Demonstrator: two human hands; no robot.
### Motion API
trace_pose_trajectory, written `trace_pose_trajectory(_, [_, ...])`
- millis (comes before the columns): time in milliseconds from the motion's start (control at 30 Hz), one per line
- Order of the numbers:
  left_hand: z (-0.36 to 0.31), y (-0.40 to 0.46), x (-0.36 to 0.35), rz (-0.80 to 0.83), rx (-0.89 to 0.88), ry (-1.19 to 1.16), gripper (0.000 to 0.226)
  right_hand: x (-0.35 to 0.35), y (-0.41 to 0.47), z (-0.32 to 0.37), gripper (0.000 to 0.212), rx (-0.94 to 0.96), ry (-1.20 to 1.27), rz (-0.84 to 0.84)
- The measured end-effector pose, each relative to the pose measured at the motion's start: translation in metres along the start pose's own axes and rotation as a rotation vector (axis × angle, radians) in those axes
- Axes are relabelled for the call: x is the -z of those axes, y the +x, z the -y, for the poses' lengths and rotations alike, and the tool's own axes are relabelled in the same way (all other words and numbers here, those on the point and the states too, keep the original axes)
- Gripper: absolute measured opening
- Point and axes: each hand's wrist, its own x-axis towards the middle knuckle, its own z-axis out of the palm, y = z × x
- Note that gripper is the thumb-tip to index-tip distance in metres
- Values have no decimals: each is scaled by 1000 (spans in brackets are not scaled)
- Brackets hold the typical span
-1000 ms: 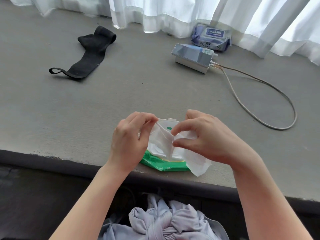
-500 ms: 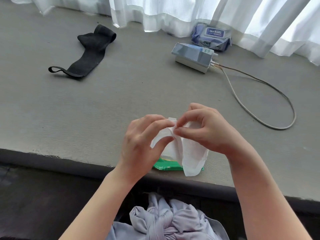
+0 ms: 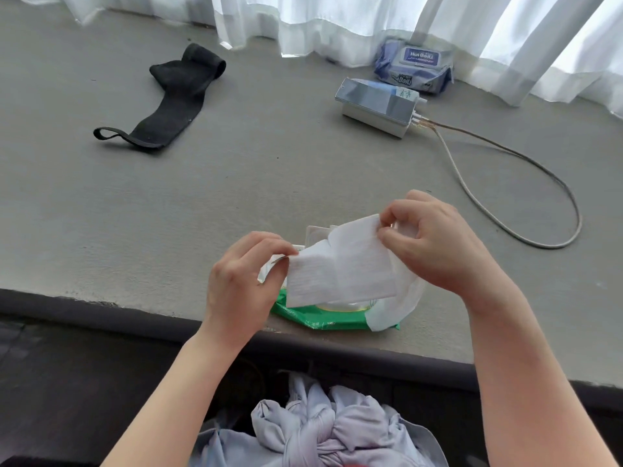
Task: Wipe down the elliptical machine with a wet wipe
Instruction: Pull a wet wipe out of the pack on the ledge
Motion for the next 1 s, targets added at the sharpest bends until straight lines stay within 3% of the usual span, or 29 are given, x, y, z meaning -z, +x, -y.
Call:
trace_pose_trajectory(200, [13,-6,3,96,76,-41,20,-11,4,-1,20,-46,67,-48])
trace_pose_trajectory(300, [21,-9,11,149,92,-39,36,-14,8,0,28,-119,116,-132])
trace_pose_trajectory(467, [30,-17,22,288,135,91,35,-5,6,1,38,-39,213,-298])
trace_pose_trajectory(600, [27,-18,20,325,174,67,38,6,1,3,46,25,227,-270])
trace_pose_trajectory(700, [17,-10,18,284,392,-54,39,11,-2,1,43,41,164,-238])
trace_pose_trajectory(767, [10,-4,12,262,507,-139,46,13,-5,0,29,61,135,-209])
trace_pose_trajectory(833, [3,3,6,258,454,-105,41,15,-7,0,15,108,58,-159])
trace_pose_trajectory(933, [7,4,1,290,294,114,42,9,-1,-2,23,181,-129,-95])
trace_pose_trajectory(1000, [11,-3,2,355,330,142,50,3,9,-3,29,167,-255,-69])
